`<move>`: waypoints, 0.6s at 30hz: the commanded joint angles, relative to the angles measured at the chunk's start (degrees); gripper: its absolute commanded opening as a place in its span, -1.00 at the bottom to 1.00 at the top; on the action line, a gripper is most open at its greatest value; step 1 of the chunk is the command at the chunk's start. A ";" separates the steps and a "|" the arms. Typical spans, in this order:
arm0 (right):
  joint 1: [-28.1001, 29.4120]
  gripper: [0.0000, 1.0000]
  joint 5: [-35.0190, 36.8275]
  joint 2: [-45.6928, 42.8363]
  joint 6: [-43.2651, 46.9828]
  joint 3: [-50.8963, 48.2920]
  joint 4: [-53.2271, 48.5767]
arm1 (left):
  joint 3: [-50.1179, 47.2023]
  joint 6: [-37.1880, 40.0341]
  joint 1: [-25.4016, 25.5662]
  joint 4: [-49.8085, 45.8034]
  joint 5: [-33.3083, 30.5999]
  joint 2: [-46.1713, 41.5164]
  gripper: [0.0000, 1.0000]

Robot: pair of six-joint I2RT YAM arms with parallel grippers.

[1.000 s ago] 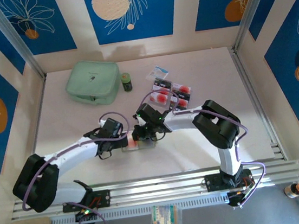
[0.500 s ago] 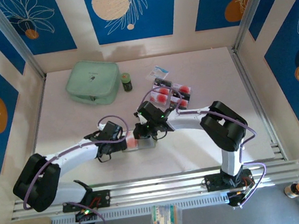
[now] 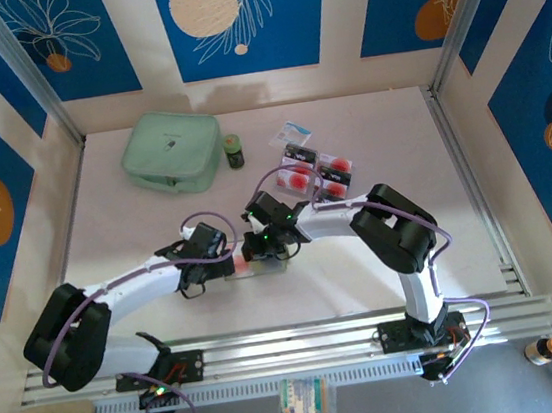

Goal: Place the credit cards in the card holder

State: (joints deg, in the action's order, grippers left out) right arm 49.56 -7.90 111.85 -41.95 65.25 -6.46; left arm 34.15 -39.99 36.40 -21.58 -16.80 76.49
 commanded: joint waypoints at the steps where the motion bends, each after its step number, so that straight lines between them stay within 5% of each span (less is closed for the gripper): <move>1: 0.66 -0.94 0.08 1.86 0.21 1.02 -2.24 | 2.83 1.48 -0.15 -1.53 -0.79 -1.68 1.00; 18: -0.12 -0.91 -0.04 -4.53 0.93 -0.25 -3.03 | -0.52 0.82 -0.28 1.68 1.51 0.30 1.00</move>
State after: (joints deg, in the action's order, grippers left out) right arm 49.54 -7.81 110.76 -41.93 65.28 -7.40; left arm 34.68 -38.96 36.38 -20.56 -16.14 75.99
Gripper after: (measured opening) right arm 0.047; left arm 0.998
